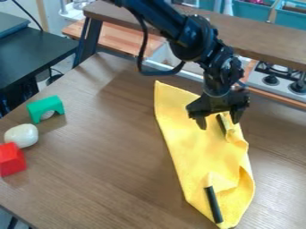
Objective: Unfold the cloth from top right to top left
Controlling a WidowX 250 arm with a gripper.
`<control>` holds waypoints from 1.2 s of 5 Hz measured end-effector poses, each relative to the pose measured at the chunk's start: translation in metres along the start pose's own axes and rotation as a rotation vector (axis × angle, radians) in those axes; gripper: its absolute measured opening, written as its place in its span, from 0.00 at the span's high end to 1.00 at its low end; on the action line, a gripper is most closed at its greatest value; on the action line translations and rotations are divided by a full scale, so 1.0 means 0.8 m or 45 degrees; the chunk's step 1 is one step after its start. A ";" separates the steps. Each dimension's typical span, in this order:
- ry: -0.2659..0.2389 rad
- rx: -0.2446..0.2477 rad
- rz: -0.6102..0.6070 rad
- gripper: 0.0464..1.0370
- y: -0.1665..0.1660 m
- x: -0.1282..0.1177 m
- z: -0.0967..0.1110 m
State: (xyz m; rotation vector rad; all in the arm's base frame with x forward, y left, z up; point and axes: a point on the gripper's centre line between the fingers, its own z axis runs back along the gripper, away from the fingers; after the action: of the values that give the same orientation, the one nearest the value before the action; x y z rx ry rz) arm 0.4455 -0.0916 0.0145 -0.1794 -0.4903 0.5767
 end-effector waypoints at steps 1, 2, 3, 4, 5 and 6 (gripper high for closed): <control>0.000 -0.005 -0.005 0.34 -0.001 0.000 -0.004; -0.012 -0.025 0.018 0.65 -0.003 0.000 -0.006; -0.009 -0.023 0.031 0.90 0.000 -0.003 -0.007; 0.009 -0.029 0.036 0.99 0.002 -0.010 -0.009; 0.002 -0.081 0.040 1.00 -0.003 -0.008 0.008; -0.053 -0.171 0.075 1.00 -0.002 0.005 0.049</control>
State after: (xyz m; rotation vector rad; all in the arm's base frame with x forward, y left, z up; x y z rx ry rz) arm 0.4300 -0.0897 0.0511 -0.3111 -0.5658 0.6059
